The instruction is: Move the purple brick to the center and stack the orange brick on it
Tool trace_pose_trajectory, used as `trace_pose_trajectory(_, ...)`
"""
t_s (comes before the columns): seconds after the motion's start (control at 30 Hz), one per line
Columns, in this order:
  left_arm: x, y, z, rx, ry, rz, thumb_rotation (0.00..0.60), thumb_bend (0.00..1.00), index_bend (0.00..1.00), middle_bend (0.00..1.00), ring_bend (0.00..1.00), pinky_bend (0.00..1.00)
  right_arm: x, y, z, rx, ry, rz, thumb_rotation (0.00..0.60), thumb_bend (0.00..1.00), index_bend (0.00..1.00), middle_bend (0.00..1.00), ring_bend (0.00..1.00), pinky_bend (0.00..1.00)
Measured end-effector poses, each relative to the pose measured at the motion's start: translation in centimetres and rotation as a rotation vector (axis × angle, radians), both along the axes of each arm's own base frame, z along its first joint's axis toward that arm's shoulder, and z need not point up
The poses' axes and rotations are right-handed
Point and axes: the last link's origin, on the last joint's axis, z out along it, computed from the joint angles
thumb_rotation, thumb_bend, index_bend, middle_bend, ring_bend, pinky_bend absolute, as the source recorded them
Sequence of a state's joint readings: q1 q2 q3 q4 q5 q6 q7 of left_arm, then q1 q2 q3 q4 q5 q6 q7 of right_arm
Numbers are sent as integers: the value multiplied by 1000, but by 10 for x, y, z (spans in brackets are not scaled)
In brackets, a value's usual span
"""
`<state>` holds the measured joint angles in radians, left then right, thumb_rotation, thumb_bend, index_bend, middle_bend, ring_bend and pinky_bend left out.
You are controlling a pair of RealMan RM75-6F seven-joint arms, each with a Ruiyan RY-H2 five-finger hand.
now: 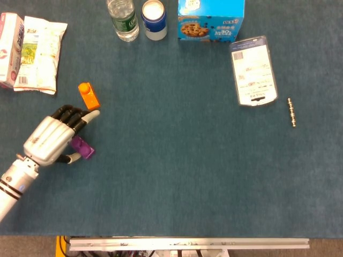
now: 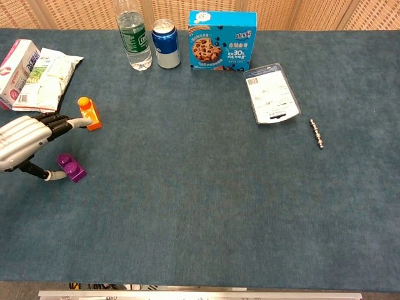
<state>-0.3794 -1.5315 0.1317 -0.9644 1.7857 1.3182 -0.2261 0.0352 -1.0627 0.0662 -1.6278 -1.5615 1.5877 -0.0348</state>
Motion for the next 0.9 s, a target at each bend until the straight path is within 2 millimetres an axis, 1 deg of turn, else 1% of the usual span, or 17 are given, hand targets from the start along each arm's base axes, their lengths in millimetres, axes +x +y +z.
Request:
trace_pose_trajectory(0.1, 6, 2, 0, 3, 0, -7, 600, 130, 217, 190, 168, 149, -1, 0, 0, 2, -5, 3, 600, 175, 296, 351, 323, 386)
trace_pose_trajectory(0.17, 7, 2, 1, 6, 5, -5, 600, 132, 328, 190, 168, 150, -1, -1, -1, 3, -8, 4, 600, 175, 296, 351, 323, 386)
trace_pose_trajectory(0.23, 6, 2, 3, 7, 19, 3, 600, 145, 371, 191, 168, 150, -1, -1, -1, 4, -10, 6, 600, 176, 296, 351, 323, 386)
trace_pose_trajectory(0.4, 1, -1, 5, -5, 60, 35, 600, 155, 391, 190, 165, 149, -1, -2, -1, 6, -12, 10, 600, 175, 296, 351, 323, 386)
trace_pose_trajectory(0.67, 1, -4, 8, -12, 90, 63, 600, 158, 419, 190, 158, 149, -2, -1, 0, 3, -20, 11, 600, 175, 296, 351, 323, 386)
trace_pose_trajectory(0.8, 3, -4, 6, -21, 106, 64, 600, 232, 418, 190, 153, 149, -2, 0, 1, 0, -22, 11, 600, 175, 296, 351, 323, 386)
trace_pose_trajectory(0.9, 5, -2, 4, -24, 111, 63, 600, 243, 412, 190, 151, 149, -3, 1, 2, -1, -22, 8, 600, 175, 296, 351, 323, 386)
